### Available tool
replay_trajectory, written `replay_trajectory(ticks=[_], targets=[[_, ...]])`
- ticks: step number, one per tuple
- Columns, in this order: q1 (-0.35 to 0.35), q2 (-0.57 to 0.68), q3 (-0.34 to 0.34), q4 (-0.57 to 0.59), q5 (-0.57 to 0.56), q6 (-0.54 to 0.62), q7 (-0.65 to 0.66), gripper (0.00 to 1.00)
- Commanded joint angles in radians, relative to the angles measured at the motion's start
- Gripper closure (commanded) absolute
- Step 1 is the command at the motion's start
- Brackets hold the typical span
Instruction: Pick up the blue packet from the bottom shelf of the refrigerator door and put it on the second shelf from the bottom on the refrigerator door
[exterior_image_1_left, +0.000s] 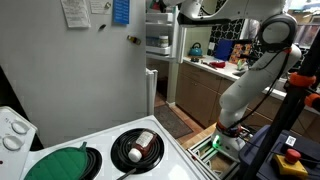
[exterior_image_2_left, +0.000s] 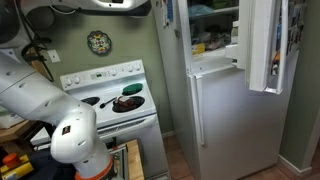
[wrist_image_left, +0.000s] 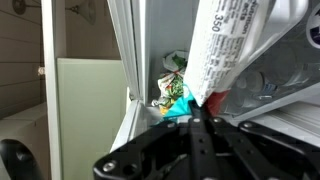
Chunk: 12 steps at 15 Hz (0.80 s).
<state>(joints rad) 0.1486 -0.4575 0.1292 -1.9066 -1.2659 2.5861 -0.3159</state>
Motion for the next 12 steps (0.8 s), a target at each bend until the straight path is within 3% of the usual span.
replay_trajectory(ticks=[1, 7, 12], targets=[[-0.018, 0.021, 0.004, 0.027, -0.046, 0.034, 0.018, 1.00], [-0.040, 0.085, -0.003, 0.098, -0.148, 0.124, 0.055, 1.00], [-0.079, 0.150, -0.015, 0.169, -0.222, 0.113, 0.152, 1.00]])
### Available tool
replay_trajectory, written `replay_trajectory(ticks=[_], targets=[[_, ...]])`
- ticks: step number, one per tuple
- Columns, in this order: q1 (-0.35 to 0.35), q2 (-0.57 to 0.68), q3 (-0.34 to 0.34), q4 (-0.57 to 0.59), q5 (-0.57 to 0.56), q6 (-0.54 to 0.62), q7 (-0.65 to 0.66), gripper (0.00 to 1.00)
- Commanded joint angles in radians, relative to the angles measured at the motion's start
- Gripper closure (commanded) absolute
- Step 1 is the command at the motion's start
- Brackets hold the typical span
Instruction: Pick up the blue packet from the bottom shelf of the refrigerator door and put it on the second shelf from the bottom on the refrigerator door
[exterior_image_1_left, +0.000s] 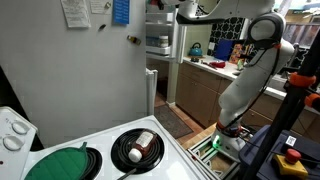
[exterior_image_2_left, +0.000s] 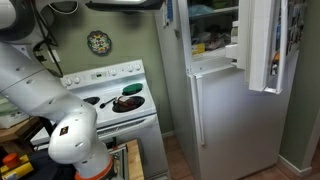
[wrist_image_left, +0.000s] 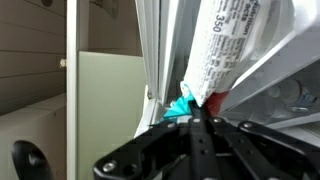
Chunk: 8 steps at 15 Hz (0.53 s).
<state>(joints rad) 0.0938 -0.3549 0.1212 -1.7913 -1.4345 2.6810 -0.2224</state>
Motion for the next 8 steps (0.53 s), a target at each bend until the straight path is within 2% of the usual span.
replay_trajectory(ticks=[1, 8], targets=[[-0.028, 0.058, -0.009, 0.056, -0.053, 0.018, 0.068, 1.00], [-0.060, 0.135, -0.026, 0.109, -0.070, 0.018, 0.124, 1.00]])
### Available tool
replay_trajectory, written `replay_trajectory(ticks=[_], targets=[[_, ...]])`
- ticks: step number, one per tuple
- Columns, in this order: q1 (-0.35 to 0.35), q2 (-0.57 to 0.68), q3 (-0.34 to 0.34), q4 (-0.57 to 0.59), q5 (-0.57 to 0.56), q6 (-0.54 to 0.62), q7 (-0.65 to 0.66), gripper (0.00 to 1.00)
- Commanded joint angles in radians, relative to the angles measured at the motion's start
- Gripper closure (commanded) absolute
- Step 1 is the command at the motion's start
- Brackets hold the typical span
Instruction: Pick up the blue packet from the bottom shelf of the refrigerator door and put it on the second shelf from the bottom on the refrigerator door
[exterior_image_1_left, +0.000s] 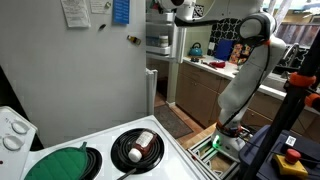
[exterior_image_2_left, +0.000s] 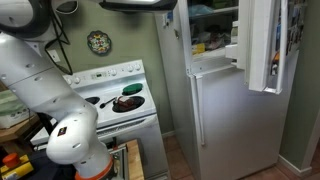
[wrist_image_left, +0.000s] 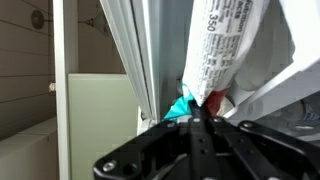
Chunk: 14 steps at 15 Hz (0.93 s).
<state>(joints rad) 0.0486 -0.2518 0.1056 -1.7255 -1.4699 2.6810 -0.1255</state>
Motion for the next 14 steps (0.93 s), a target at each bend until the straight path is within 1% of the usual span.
replay_trajectory(ticks=[1, 5, 11, 14], targets=[[-0.019, 0.037, -0.013, 0.052, -0.037, 0.017, 0.027, 1.00], [-0.034, 0.053, -0.024, 0.072, -0.022, 0.000, 0.004, 1.00], [-0.045, 0.058, -0.032, 0.072, -0.013, -0.003, -0.029, 1.00], [-0.046, 0.048, -0.030, 0.061, -0.022, 0.001, -0.077, 1.00]])
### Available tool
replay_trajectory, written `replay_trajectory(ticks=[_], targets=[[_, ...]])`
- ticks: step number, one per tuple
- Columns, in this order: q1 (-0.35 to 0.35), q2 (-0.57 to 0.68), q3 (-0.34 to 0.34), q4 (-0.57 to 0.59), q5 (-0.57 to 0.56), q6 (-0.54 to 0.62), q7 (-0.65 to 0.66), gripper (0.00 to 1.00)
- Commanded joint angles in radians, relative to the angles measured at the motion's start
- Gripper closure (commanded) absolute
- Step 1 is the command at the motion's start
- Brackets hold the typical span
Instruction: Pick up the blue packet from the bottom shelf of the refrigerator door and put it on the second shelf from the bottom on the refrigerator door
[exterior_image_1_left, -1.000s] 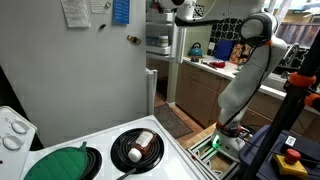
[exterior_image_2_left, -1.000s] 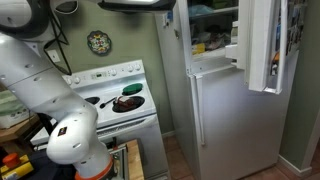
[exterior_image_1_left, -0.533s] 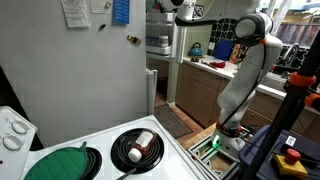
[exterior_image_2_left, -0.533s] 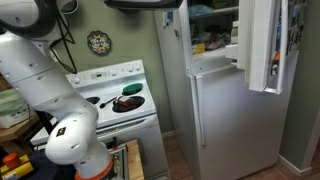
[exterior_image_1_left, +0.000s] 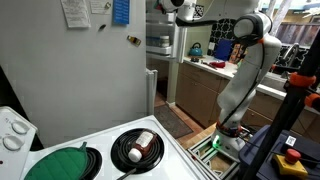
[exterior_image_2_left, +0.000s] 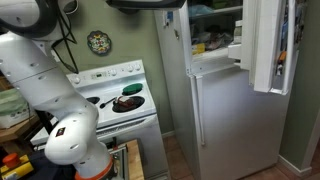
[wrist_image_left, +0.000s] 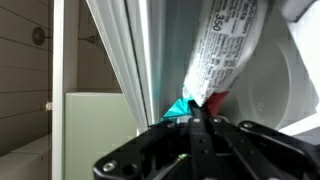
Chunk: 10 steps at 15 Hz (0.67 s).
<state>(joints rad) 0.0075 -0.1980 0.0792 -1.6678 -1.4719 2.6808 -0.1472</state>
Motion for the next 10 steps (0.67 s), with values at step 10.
replay_trajectory(ticks=[10], targets=[[0.024, -0.012, -0.024, -0.052, 0.099, -0.004, -0.320, 1.00]])
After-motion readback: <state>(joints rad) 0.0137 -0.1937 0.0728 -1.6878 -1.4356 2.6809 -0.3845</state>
